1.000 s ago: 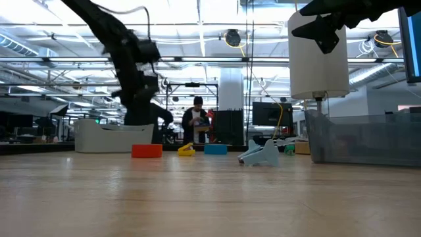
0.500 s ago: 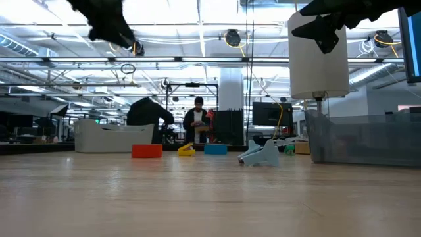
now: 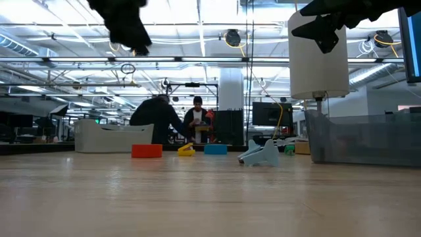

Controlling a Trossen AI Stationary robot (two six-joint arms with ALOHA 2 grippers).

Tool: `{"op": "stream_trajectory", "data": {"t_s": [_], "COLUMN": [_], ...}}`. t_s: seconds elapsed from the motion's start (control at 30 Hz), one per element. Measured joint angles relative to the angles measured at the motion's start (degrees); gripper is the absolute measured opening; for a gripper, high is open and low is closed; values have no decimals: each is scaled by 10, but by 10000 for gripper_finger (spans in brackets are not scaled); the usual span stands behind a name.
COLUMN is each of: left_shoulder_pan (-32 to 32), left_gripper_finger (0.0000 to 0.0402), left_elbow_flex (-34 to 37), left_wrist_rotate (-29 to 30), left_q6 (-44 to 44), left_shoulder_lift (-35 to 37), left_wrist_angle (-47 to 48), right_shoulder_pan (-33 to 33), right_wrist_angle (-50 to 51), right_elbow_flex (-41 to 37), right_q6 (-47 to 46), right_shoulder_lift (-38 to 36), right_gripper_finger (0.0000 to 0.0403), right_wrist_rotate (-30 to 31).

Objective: Pick and place Stapler, Stapler remover, tape
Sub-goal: Put the small yellow stapler into the gray bin

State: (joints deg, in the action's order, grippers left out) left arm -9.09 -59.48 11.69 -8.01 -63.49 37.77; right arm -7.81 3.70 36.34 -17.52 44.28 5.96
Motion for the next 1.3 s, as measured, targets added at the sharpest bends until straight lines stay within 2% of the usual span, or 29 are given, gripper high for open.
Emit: {"op": "stream_trajectory", "data": {"t_s": [0.3,0.4,0.7,0.87,1.13,1.3], "left_shoulder_pan": [9,3,-44,-77,-111,-114], "left_gripper_finger": [232,232,232,232,232,232], "left_elbow_flex": [0,-17,-149,-199,-210,-210], "left_wrist_rotate": [4,3,-46,-72,-101,-123], "left_q6": [147,181,216,239,269,340], "left_shoulder_lift": [-173,-215,-348,-409,-462,-486], "left_wrist_angle": [-131,-138,-79,-25,13,36], "right_shoulder_pan": [0,0,0,0,0,0], "right_wrist_angle": [0,0,0,1,14,14], "right_elbow_flex": [0,0,0,0,0,0], "right_q6": [0,0,-2,-15,-15,-14], "right_shoulder_lift": [0,0,0,0,0,0], "right_gripper_finger": [210,210,210,210,210,210], "right_wrist_rotate": [0,0,0,0,0,0]}}
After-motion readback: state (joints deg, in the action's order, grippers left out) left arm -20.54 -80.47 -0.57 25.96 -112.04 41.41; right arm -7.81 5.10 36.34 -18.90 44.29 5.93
